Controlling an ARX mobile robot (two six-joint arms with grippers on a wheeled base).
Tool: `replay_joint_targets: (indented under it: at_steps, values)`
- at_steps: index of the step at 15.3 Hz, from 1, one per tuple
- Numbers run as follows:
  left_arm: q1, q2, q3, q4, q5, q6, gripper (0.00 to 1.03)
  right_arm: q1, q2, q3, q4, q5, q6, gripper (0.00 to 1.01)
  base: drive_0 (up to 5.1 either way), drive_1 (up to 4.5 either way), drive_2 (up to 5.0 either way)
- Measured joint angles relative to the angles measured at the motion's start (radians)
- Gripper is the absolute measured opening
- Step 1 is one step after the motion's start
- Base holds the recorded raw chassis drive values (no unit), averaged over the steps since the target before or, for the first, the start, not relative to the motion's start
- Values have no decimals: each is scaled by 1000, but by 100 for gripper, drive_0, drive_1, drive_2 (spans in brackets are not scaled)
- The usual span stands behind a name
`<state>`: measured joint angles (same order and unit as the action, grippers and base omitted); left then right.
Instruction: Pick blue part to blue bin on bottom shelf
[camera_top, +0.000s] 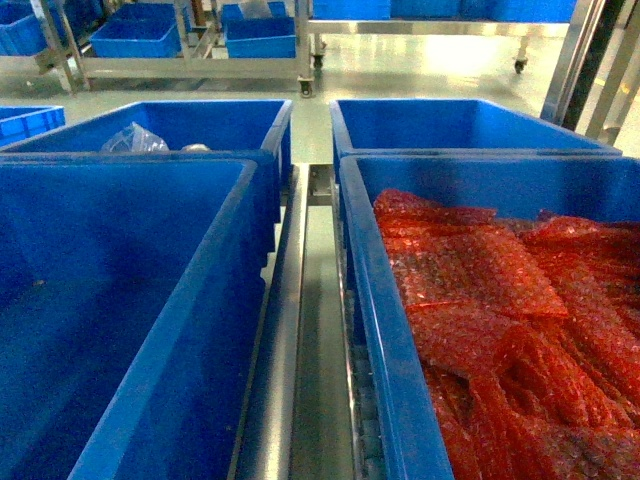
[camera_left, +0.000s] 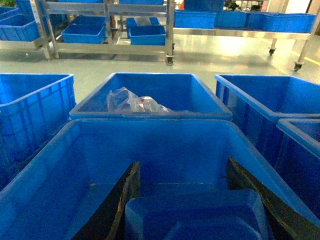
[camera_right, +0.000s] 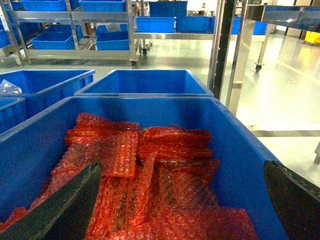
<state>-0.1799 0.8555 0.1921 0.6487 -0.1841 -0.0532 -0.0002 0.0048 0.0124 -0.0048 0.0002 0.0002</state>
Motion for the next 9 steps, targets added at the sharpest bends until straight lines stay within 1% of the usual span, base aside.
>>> replay_joint_targets:
  at_steps: [9]
  values:
    - [0,0,0,0,0,0,43,0,0,0,0,0,0,98,0,0,0]
